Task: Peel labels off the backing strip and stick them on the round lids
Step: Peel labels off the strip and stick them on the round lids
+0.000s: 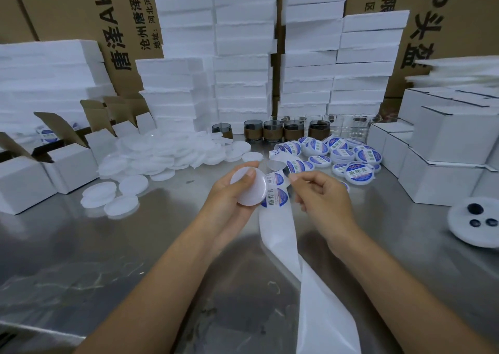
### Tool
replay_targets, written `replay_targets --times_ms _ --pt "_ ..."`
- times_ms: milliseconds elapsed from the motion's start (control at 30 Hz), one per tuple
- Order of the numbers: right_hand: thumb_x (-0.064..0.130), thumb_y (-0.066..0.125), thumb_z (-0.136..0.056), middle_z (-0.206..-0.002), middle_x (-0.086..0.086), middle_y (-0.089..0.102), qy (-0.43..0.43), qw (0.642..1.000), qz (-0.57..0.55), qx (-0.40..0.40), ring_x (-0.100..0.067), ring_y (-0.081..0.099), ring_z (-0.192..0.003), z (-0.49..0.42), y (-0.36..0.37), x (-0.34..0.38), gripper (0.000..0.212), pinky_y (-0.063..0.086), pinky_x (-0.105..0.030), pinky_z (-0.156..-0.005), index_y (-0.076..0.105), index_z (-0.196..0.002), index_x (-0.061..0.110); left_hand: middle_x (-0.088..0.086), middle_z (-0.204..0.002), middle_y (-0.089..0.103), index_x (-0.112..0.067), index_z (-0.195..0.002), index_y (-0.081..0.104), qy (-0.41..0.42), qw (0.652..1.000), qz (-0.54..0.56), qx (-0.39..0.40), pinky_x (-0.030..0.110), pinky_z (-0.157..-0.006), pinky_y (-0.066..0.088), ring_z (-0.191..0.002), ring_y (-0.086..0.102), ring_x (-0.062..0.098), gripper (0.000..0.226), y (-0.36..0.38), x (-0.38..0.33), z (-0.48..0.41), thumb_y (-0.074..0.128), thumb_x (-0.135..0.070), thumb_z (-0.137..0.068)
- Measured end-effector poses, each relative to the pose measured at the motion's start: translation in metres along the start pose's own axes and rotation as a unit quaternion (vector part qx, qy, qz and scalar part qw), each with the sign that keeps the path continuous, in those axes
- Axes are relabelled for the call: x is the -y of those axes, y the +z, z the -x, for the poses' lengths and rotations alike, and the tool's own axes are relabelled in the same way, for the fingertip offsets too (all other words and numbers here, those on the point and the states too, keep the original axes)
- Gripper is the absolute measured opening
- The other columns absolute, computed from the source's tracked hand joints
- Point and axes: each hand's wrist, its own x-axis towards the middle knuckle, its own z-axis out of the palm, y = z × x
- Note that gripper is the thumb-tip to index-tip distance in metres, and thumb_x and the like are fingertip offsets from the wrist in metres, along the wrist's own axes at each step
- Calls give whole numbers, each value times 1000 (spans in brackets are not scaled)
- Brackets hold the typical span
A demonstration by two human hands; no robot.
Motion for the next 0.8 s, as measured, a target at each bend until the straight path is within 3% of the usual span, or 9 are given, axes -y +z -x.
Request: replay_targets --times_ms 100,233,367,500,633,733,800 --pt "21 62 -87 -68 3 65 44 998 41 -27 5 53 -46 -3 -3 -2 3 43 -17 -56 60 -87 19 3 -78 72 -7 -95 61 2 999 16 -35 29 -81 53 -82 65 19 12 -5 -1 -3 51 -5 -89" --pt "14 67 -84 -88 -6 68 108 993 12 41 1 60 -49 3 0 1 26 47 -14 -45 56 -108 14 3 -85 75 -7 -100 60 -7 998 21 -54 25 -68 58 -82 72 17 14 -8 0 -5 49 -4 -92" --pt "3 67 -81 -68 5 68 102 994 -16 26 -2 60 -58 1 -4 4 29 48 -12 -51 60 -105 18 2 -80 75 -9 -99 59 4 996 32 -89 27 -67 59 -75 72 18 13 -10 -1 -6 50 -2 -92" --pt "3 61 -81 -66 7 68 115 992 -45 6 -11 60 -68 -3 -7 3 28 49 -18 -56 62 -95 26 6 -81 72 -8 -91 62 -7 992 -33 -123 27 -63 59 -66 70 15 6 -10 3 -6 56 -8 -90" --pt "1 59 -80 -61 10 67 89 995 -37 33 -2 60 -60 -2 -6 1 29 46 -12 -50 62 -95 27 13 -102 72 -4 -102 66 -75 990 -110 -39 34 -77 58 -88 70 22 24 -6 9 -5 56 -23 -91" --pt "1 58 -81 -58 11 64 62 997 0 38 2 54 -53 -2 -4 -2 30 44 -10 -53 60 -98 25 12 -96 73 -1 -105 66 -71 988 -136 12 29 -65 56 -82 71 21 26 -4 12 -4 58 -19 -89" --pt "3 61 -81 -66 9 63 30 999 27 21 6 52 -53 -2 -3 -4 27 42 -5 -54 59 -96 26 14 -96 72 -1 -105 66 -63 989 -135 14 27 -64 55 -79 70 21 24 -3 13 -3 61 -15 -86"
